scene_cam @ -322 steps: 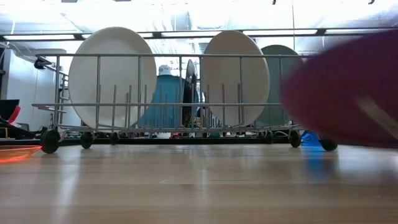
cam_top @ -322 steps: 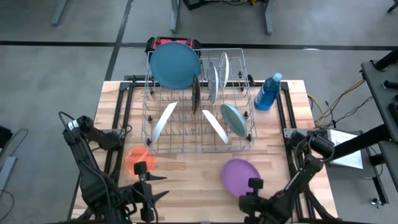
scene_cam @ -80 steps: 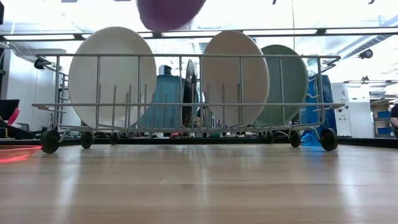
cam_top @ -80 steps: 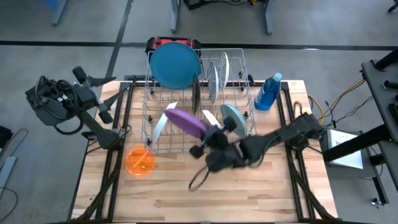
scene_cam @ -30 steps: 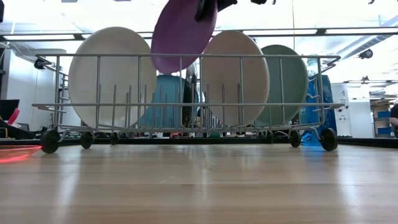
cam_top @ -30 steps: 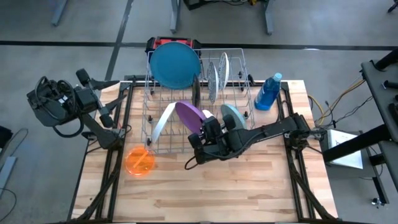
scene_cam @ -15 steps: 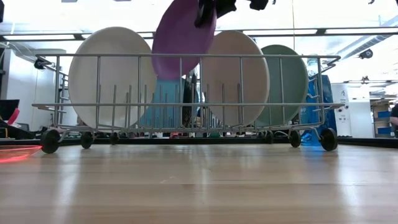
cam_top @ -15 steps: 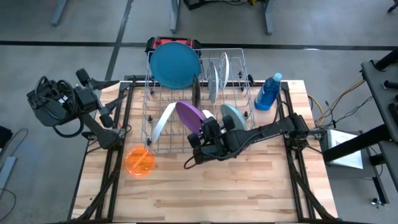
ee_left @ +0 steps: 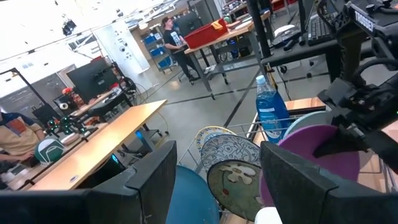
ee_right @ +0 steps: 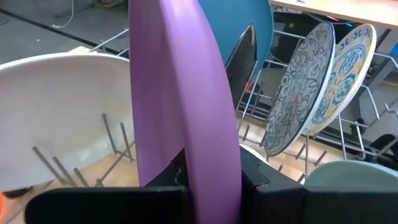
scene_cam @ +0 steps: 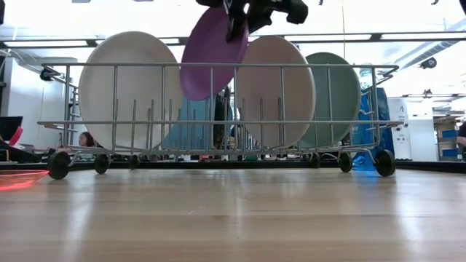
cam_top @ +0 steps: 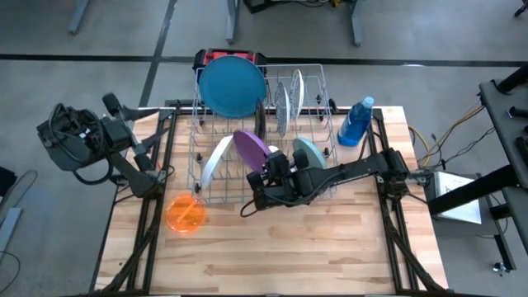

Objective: Sort dishes
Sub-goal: Put the purple plate in the dish rack

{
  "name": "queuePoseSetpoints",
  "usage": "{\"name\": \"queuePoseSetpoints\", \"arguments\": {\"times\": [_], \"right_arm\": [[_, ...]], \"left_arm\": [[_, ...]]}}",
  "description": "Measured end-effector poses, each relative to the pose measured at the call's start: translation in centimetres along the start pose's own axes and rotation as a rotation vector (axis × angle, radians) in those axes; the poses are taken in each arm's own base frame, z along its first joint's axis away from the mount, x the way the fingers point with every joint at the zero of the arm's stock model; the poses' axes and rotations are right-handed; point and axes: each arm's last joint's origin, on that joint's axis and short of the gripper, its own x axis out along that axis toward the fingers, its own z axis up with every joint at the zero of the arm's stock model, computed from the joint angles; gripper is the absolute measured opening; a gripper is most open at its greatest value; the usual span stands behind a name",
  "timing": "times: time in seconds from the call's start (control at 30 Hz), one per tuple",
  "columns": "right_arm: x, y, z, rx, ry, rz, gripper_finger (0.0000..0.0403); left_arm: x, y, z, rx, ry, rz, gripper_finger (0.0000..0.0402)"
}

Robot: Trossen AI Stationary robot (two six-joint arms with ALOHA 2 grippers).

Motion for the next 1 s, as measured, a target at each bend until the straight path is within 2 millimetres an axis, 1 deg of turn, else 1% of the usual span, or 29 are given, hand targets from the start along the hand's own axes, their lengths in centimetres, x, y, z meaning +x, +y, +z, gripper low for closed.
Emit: {"name": "queuePoseSetpoints", "arguments": {"times": [0.1,0.27,0.37,0.6,0.73,1.0], "right_arm": [[0.4,-0.1,-0.2,-0.003,-0.002,-0.010,0.0042],[0.9,0.1,-1.1,-0.030,0.004,-0.006,0.0033],[1.0,0.1,-1.2,-0.021,0.001,-0.004,0.0036],[1.2,0.2,-1.2,-0.015,0.025,0.011,0.0083],[1.3,0.2,-1.1,-0.017,0.024,0.014,0.0101],[1.3,1.0,-0.5,-0.040,-0.010,0.063,0.0134]], "left_arm": [[0.0,-0.1,0.0,0.004,0.001,0.000,0.0220],[0.1,-0.3,0.1,0.009,0.002,0.000,0.0220],[0.1,-0.3,0.1,0.009,0.002,0.000,0.0220],[0.1,-0.3,0.1,0.009,0.002,0.000,0.0220],[0.1,-0.3,0.1,0.009,0.002,0.000,0.0220],[0.1,-0.3,0.1,0.010,0.002,0.000,0.0220]]}}
